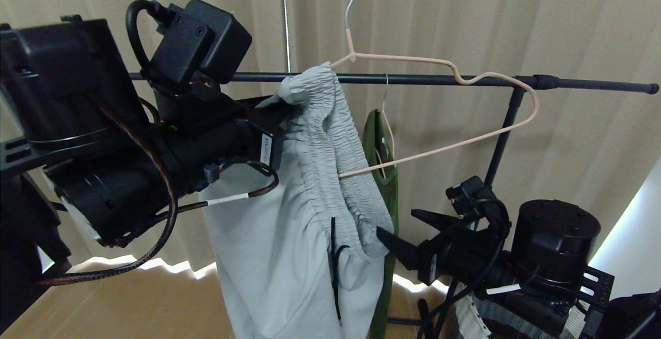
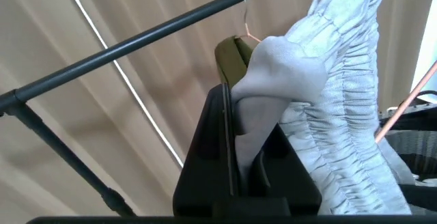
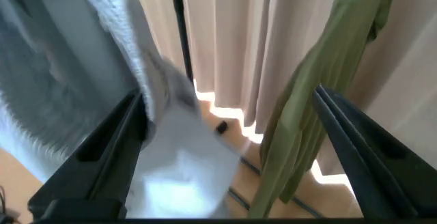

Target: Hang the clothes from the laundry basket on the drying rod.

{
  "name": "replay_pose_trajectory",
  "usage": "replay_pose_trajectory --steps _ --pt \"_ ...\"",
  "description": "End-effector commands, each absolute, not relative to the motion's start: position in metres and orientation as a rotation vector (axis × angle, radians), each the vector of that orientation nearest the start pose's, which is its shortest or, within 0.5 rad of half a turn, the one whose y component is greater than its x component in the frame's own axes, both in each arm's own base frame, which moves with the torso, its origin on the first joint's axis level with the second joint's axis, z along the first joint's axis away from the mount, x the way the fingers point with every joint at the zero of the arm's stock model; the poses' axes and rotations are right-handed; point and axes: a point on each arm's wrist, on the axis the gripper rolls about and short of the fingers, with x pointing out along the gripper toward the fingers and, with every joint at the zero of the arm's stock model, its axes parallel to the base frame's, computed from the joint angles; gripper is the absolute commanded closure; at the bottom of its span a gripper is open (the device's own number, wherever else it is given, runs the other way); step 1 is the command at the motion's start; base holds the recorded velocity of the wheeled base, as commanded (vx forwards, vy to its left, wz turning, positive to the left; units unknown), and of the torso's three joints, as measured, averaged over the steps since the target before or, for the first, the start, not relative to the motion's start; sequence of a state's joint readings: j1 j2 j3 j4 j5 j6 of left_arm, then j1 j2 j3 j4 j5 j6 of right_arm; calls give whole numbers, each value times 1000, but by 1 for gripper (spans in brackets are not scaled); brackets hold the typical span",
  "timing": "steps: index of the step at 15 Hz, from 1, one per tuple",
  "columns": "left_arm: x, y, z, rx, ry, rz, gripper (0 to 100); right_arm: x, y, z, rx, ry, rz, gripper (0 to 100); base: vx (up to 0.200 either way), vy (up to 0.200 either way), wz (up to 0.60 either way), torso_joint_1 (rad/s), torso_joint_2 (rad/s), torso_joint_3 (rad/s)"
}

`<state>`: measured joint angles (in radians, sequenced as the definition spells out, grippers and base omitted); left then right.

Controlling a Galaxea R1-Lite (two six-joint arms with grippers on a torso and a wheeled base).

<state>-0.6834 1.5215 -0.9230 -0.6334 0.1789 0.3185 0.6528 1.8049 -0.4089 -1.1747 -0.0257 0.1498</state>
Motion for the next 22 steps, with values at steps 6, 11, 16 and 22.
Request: replay_pose_trajectory --steps 6,11,16,22 --pt "211 -134 246 419 -105 -391 100 217 126 151 105 109 502 100 0 0 0 0 0 0" --pt "204 -106 229 545 -58 -319 100 240 100 167 44 127 387 100 0 0 0 0 0 0" --pt "200 -90 199 621 51 -290 100 234 96 201 -5 218 398 100 0 0 0 0 0 0" --pt "207 -92 198 616 68 -262 100 223 116 215 -17 261 584 100 0 0 0 0 0 0"
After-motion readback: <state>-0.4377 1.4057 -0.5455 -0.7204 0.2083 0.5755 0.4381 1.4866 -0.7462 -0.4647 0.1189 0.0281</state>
